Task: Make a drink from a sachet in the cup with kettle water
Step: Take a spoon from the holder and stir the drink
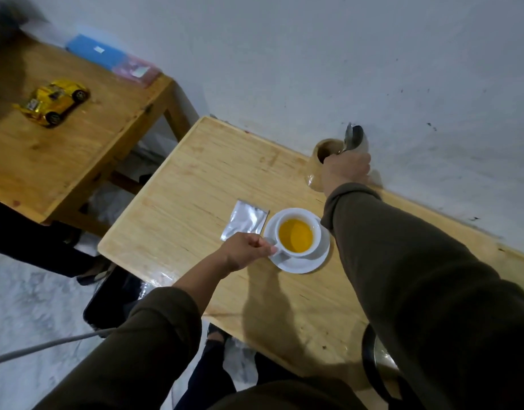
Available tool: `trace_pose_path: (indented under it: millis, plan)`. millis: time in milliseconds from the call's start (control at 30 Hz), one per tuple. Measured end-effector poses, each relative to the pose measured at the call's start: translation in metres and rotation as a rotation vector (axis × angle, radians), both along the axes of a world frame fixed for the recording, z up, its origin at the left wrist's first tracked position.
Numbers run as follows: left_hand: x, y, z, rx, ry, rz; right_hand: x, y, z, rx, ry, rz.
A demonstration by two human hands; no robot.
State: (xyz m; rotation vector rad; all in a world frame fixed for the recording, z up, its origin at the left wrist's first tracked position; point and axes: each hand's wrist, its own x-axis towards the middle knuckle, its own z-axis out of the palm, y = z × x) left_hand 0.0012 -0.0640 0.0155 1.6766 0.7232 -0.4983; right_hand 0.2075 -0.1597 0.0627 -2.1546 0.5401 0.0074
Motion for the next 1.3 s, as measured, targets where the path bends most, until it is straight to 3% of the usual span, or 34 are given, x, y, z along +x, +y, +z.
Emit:
trace_pose_path:
  millis: [100, 233, 333, 467, 700, 967, 1167, 1233, 1300]
  plan:
    - [0.0, 0.0, 0.002, 0.007, -0.007, -0.033, 0.001, 0.0, 0.011, 0.092, -0.117, 0.086]
    - [0.001, 0.001, 0.004, 0.017, -0.032, -0.091, -0.01, 0.003, 0.046, -0.098, -0.282, 0.259]
    - [-0.001, 0.001, 0.004, 0.028, -0.043, -0.11, -0.028, 0.002, 0.074, -0.069, -0.324, 0.247]
    - [-0.009, -0.005, -0.001, 0.061, -0.085, -0.087, -0.071, -0.007, 0.084, 0.007, -0.183, 0.312]
    - [-0.01, -0.007, -0.004, 0.079, -0.125, -0.137, -0.161, -0.045, 0.04, -0.056, 0.158, 0.368]
    - [-0.006, -0.007, -0.005, 0.068, -0.132, -0.155, -0.193, -0.055, 0.033, 0.294, 0.349, 0.283]
    - [-0.001, -0.011, -0.003, 0.131, -0.101, -0.162, -0.191, -0.057, 0.037, 0.644, 0.399, 0.211]
    - [-0.001, -0.012, -0.003, 0.112, -0.083, -0.137, -0.191, -0.059, 0.031, 0.629, 0.353, 0.248]
    - [-0.001, -0.013, -0.002, 0.1, -0.072, -0.118, -0.191, -0.06, 0.025, 0.48, 0.288, 0.303]
